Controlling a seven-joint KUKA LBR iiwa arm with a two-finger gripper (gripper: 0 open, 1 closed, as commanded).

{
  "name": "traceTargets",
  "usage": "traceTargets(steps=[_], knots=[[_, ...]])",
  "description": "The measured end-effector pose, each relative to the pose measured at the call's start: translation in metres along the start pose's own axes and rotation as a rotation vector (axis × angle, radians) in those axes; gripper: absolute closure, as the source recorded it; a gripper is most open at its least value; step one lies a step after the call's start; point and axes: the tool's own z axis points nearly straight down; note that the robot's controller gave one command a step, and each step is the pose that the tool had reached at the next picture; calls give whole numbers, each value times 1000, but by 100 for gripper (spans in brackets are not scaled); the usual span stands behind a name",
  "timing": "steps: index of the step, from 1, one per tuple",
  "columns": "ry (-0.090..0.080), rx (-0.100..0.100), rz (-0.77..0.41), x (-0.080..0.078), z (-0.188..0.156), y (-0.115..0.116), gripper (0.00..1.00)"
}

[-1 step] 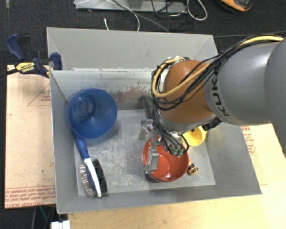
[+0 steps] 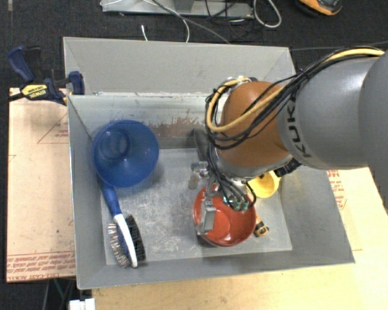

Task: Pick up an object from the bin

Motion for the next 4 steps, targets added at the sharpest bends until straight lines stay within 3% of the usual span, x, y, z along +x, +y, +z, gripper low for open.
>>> traceTargets(steps=[2,3,4], knots=[[0,0,0,0,0,0,0],[-7,-1,-22,6,8,-1,0],[0,0,-50,15,23,-1,0]])
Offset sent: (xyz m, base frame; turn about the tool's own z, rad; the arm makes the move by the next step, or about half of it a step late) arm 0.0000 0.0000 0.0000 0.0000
